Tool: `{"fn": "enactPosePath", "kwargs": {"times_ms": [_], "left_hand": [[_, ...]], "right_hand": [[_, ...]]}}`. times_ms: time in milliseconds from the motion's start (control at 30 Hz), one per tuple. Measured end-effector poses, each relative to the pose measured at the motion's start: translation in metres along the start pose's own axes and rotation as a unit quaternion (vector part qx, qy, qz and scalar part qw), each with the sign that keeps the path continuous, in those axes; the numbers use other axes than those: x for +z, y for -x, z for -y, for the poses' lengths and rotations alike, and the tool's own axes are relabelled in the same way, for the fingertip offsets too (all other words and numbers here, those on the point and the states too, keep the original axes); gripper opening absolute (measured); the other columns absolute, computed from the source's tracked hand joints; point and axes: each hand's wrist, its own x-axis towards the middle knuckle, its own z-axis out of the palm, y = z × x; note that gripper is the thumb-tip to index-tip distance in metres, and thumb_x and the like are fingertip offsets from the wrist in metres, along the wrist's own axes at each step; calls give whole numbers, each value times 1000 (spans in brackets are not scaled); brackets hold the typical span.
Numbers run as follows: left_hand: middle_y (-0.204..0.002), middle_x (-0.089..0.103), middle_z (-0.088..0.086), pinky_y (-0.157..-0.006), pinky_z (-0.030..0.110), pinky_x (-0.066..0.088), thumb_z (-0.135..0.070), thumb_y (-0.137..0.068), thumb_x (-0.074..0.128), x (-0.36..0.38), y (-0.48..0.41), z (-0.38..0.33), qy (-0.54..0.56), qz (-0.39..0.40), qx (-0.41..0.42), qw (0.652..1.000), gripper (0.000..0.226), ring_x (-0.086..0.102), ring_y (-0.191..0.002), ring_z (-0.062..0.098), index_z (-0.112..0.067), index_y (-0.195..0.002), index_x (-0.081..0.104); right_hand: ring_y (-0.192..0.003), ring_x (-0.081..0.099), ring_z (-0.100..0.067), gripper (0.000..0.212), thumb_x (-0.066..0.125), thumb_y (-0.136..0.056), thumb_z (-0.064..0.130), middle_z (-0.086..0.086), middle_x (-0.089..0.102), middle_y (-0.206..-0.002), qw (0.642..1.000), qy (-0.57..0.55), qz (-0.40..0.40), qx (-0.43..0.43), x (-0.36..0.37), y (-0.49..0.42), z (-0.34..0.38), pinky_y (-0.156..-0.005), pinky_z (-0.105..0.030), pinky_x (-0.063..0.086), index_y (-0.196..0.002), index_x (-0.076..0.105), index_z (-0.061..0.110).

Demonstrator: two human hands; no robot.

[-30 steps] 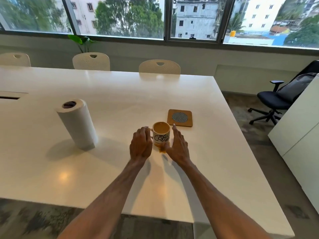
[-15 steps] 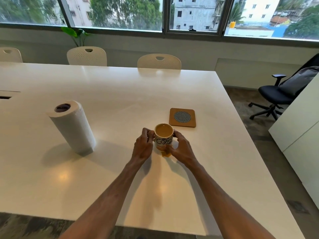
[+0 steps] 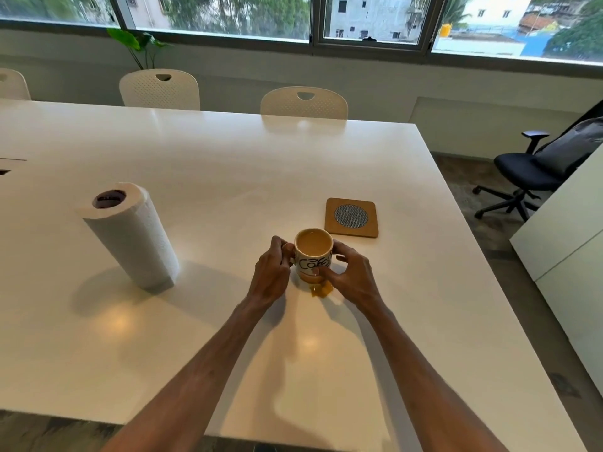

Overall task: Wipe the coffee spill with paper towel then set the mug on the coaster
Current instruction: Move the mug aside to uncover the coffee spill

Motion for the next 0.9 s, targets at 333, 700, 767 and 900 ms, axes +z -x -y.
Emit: {"fn": "enactPosePath", "kwargs": {"times_ms": [333,700,767,900], "left_hand": [[-108,74,9,-87,61,62,-20,-115,39,-24,-23,-4,-6,-21,-9,1000,14,73,-99,32,-14,-108,50],[-110,73,9,-90,58,60,-25,-117,37,-46,-59,3,-1,-30,-40,999,21,72,-101,32,-10,-112,50],[-111,73,10,-89,56,60,-24,-117,37,-47,-67,6,2,-35,-46,998,20,72,-102,34,-9,-112,50],[-110,72,9,-87,53,59,-25,-117,37,-50,-83,14,0,-43,-57,997,21,71,-102,34,-10,-112,50]], "right_hand": [[-120,69,-18,63,89,-87,20,-5,75,-131,999,-12,9,-36,8,-31,17,-102,-37,58,-144,64,12],[-121,70,-16,63,90,-86,21,-6,76,-132,998,-10,31,-48,28,-72,31,-100,-22,53,-143,66,10],[-123,70,-18,64,89,-87,20,-7,75,-133,998,-10,39,-49,32,-82,33,-105,-33,56,-145,65,9],[-126,68,-20,64,87,-88,17,-8,74,-135,997,-2,57,-45,38,-98,35,-108,-41,57,-147,62,10]]}}
